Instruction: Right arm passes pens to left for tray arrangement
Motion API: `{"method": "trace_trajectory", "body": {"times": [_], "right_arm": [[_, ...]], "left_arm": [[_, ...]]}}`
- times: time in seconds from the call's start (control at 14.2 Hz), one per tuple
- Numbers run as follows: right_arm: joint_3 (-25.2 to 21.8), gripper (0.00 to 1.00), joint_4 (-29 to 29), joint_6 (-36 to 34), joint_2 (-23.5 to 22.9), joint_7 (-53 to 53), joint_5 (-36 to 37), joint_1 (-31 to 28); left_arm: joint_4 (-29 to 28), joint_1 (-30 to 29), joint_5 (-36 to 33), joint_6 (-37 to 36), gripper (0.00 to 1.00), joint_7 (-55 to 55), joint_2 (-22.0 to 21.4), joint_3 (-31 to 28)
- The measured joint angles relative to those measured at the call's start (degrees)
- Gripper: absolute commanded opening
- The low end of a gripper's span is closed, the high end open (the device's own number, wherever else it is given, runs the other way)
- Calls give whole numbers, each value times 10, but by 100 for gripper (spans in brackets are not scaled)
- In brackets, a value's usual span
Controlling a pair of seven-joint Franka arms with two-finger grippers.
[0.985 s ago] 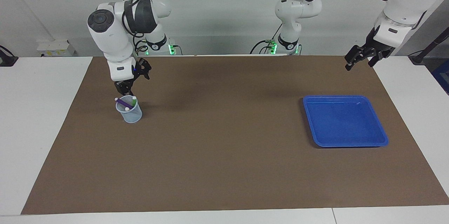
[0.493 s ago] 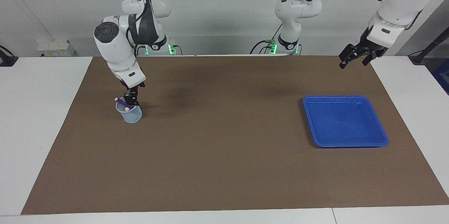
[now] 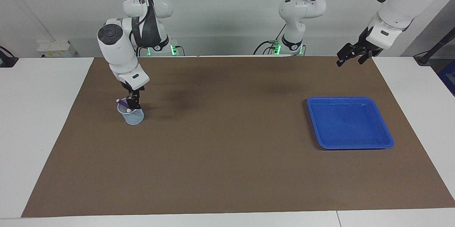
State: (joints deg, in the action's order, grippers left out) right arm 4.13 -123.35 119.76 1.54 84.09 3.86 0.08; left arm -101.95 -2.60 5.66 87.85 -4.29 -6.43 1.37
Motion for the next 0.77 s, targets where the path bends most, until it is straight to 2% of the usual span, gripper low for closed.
{"method": "trace_trajectory", "body": {"times": [0.21, 0.49, 0.77], "right_arm": [[0, 92, -8, 10, 0, 18, 0, -15], [0, 91, -21, 25, 0, 24, 0, -23], [0, 82, -23, 25, 0, 24, 0, -23]], "left_arm": [[-36, 1, 25, 18, 100, -10, -18, 3], [-96, 18, 80, 99, 100, -98, -41, 8], [-114, 32, 135, 145, 100, -197, -48, 10]]}}
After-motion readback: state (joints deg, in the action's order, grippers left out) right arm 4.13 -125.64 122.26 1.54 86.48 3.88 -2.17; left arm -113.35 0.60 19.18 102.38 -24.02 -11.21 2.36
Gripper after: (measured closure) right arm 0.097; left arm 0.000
